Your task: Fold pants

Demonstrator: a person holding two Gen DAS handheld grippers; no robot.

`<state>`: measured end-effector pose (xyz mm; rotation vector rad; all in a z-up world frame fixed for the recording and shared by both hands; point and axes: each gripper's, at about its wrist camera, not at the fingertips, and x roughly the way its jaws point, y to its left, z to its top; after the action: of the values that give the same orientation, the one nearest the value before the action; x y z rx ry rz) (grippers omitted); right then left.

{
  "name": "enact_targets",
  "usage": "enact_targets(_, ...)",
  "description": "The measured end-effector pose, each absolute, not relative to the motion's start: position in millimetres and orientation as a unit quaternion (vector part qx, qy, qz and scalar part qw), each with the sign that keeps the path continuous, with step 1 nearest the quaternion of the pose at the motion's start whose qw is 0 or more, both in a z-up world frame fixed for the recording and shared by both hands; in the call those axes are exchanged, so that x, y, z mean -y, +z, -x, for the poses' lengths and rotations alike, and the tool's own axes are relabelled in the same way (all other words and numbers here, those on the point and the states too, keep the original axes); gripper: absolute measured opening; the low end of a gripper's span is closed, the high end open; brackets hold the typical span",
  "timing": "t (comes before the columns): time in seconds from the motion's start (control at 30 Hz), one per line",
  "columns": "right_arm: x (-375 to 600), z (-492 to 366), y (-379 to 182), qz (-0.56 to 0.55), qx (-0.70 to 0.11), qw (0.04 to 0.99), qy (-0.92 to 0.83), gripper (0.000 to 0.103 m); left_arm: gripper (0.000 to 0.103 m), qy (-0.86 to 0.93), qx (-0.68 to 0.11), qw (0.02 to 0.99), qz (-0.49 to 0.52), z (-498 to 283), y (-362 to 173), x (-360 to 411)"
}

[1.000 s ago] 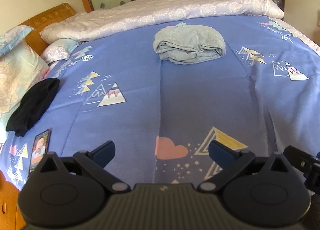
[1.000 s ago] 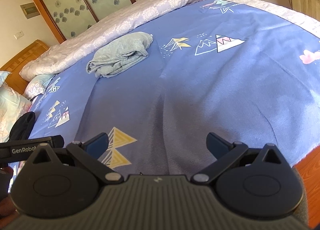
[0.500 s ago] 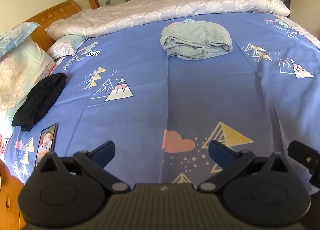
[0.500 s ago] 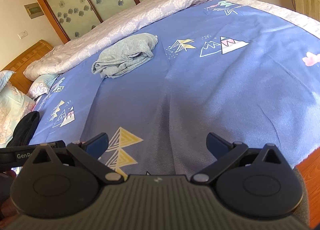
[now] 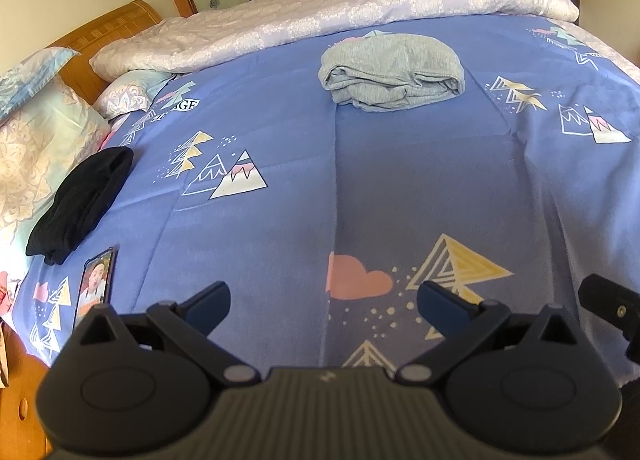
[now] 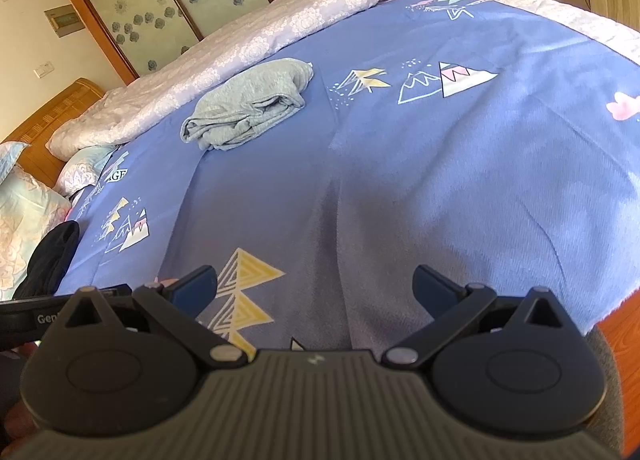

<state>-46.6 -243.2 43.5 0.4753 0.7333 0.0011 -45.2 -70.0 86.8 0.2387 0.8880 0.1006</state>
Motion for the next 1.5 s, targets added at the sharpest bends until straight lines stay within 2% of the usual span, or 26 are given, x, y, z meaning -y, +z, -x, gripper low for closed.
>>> enact_targets(1.5,241.3,47.5,43.8,-0.232,-0.358,0.904,-0.001,0.103,0.103,0.038,-0.442,0.886,-0.134,44.6,79.3,77.9)
